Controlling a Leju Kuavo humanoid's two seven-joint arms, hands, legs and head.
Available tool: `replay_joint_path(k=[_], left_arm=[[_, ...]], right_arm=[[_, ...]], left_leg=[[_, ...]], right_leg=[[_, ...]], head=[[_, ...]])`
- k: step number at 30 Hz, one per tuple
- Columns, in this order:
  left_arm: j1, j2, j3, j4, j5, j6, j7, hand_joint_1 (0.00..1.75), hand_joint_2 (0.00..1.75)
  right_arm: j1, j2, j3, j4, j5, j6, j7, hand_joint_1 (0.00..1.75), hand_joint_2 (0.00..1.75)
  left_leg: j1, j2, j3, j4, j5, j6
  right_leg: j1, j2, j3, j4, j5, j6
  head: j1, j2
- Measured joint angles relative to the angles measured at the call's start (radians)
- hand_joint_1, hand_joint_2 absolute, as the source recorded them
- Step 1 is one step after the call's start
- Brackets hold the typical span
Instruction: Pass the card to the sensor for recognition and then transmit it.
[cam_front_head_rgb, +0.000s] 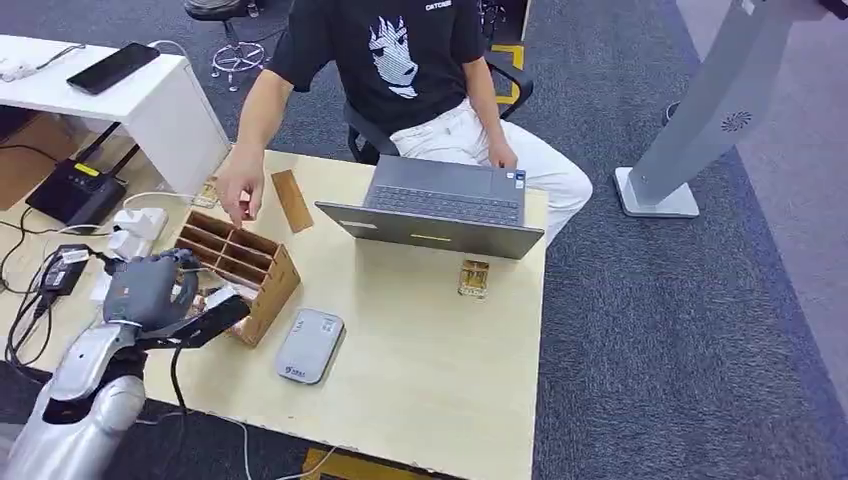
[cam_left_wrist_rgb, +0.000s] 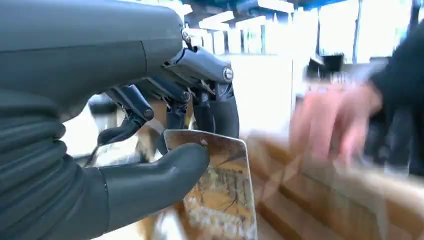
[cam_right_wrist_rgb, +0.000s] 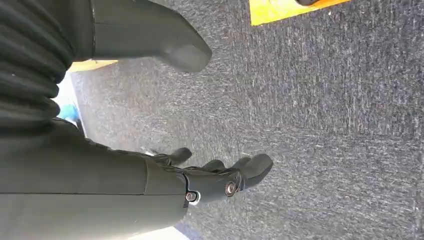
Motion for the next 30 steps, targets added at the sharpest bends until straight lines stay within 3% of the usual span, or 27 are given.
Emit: replay_joint_path(k=[10,24,28,29,30], left_arm=[[-0.173,-0.005,0.069,-0.066,-0.035,0.066,0.002,1.75,1.75],[-0.281,-0.010,0.104,-0.071,-0.066,0.072,0.017,1.75,1.75],[-0.370,-0.003,0.115,-0.024,-0.082,0.061,0.042,1.75,1.75],[-0.392,-0.004,0.118,-0.011,-0.082,0.060,0.043,1.68,1.75],[-0.408,-0.004,0.119,0.009,-0.082,0.059,0.043,0.00,1.75]], right_arm=[[-0.001,0.000,0.001,0.000,0.021,0.001,-0.002,0.00,1.75],[-0.003,0.000,0.003,0.000,0.031,0.003,-0.002,0.00,1.75],[-0.004,0.000,0.008,0.000,0.041,0.010,-0.002,0.00,1.75],[-0.004,0.000,0.008,0.000,0.041,0.011,-0.002,0.00,1.75],[-0.005,0.000,0.008,0.000,0.041,0.011,0.000,0.00,1.75]], left_leg=[[0.000,0.000,0.000,0.000,0.000,0.000],[0.000,0.001,0.000,0.000,0.000,0.000],[0.000,0.003,-0.001,0.000,0.000,0.000],[0.000,0.003,-0.001,0.000,0.000,0.000],[0.000,0.003,-0.001,0.000,0.000,0.000]], right_leg=[[0.000,0.001,0.000,0.000,0.001,-0.001],[0.000,0.001,-0.001,0.000,0.001,-0.001],[0.000,0.003,-0.002,0.000,0.001,-0.001],[0.000,0.003,-0.002,0.000,0.001,-0.001],[0.000,0.004,-0.002,0.000,0.001,-0.001]], head=[[0.000,0.000],[0.000,0.000],[0.000,0.000],[0.000,0.000],[0.000,0.000]])
